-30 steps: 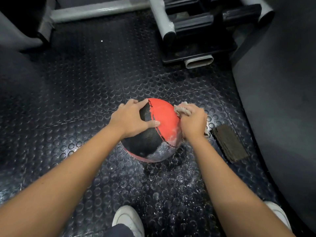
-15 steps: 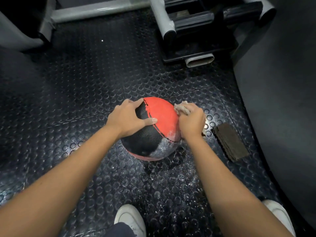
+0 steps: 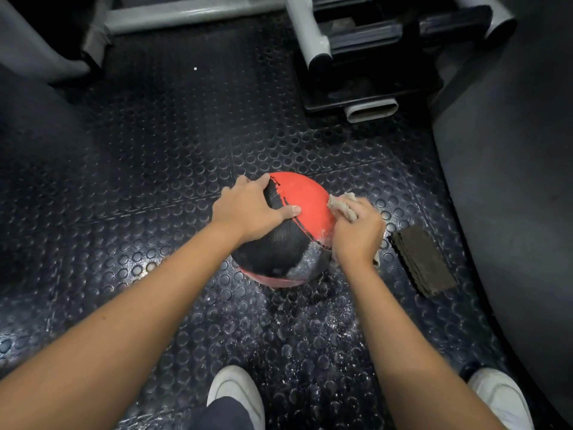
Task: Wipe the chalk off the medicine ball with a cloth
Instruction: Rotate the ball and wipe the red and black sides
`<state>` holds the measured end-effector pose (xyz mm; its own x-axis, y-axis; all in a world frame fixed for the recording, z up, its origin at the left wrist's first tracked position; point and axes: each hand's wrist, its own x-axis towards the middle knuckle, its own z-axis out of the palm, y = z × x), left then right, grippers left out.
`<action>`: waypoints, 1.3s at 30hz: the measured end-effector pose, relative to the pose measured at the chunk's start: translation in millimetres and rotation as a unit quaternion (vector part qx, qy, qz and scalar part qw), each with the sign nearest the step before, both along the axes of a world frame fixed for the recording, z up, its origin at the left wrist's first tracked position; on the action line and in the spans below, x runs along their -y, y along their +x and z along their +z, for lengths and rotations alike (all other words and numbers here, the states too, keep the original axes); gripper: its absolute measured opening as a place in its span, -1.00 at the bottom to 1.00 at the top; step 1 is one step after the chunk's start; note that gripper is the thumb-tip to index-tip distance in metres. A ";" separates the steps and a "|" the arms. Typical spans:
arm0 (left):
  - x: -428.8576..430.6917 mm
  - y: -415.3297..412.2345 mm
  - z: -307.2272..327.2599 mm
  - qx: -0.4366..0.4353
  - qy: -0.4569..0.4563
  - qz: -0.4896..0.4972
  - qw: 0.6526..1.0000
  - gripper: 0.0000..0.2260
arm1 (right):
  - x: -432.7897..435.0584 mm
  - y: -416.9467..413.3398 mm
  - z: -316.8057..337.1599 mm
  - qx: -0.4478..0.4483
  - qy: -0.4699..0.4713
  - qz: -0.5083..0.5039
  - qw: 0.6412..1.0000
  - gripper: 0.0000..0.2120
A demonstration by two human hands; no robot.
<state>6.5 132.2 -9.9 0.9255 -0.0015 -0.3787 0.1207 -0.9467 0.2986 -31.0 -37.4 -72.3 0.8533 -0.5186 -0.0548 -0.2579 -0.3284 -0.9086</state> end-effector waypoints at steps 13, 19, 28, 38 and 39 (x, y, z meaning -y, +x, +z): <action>-10.3 10.8 -5.3 -0.018 -0.030 0.033 0.999 -0.08 | 2.6 -51.8 -33.3 -0.022 0.022 -0.010 0.999 -0.61; -23.7 12.2 -12.8 -0.013 -0.053 0.051 0.997 0.00 | -26.9 -34.4 -8.2 0.106 0.012 0.028 0.994 -0.63; -28.5 10.7 -14.4 -0.014 -0.079 0.067 0.995 0.02 | -10.2 -36.2 -26.0 0.054 0.039 -0.020 0.998 -0.59; -32.2 7.2 -16.2 -0.015 -0.085 0.077 0.993 0.07 | -33.2 -40.8 -15.0 0.161 -0.072 0.095 0.980 -0.58; -30.6 7.3 -15.3 -0.013 -0.080 0.076 0.994 0.07 | -25.4 -41.4 -19.5 0.148 -0.056 0.071 0.985 -0.60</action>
